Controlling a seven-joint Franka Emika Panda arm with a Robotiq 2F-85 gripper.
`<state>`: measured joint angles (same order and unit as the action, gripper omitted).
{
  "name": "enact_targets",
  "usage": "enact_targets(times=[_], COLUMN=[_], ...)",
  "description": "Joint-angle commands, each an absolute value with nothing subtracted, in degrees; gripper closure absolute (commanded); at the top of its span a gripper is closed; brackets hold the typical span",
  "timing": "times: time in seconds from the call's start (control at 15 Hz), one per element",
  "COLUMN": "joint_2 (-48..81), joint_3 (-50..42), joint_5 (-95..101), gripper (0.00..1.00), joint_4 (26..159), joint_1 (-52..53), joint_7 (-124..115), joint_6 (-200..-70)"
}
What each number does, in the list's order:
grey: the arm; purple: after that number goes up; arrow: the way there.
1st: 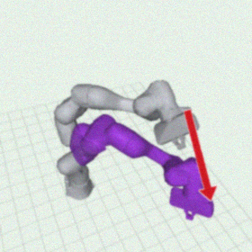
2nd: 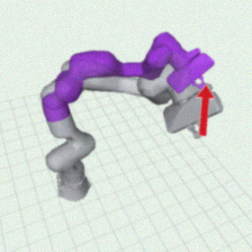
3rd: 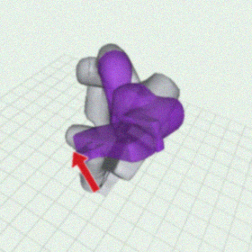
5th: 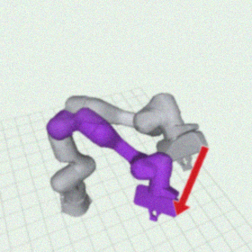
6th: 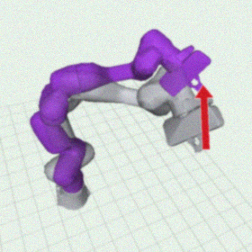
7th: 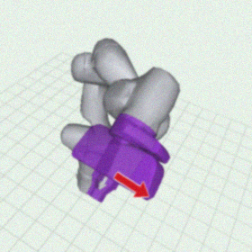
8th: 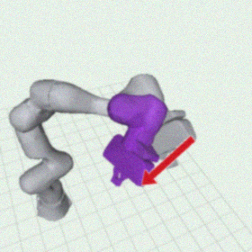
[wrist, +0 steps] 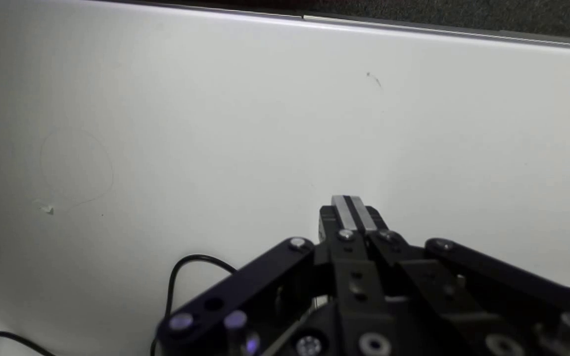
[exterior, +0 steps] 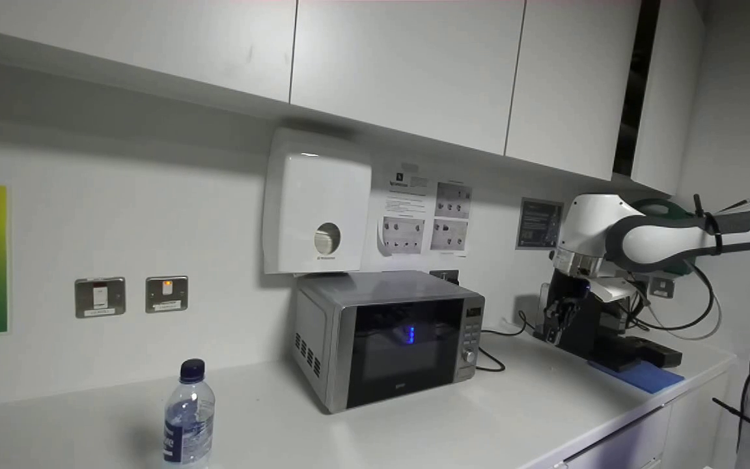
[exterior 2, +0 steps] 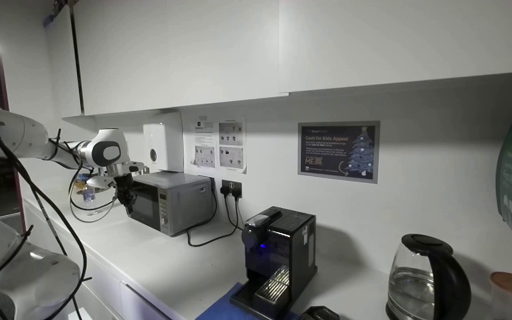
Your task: Close the microwave door then press a button on the microwave.
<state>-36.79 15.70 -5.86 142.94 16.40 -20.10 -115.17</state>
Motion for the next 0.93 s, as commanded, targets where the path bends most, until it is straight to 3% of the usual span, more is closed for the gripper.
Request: enact_targets(times=[0.0,0.87], joint_2=[-36.96,-34.06], joint_3=[16.7,15.22], joint_5=[-6.59,-5.72], gripper=[0.99,1.0], joint_4=[142.79,143.04], joint_1=[15.18,14.11], joint_7=[-19.47,-15.71], joint_6=[-114.96,-118.91])
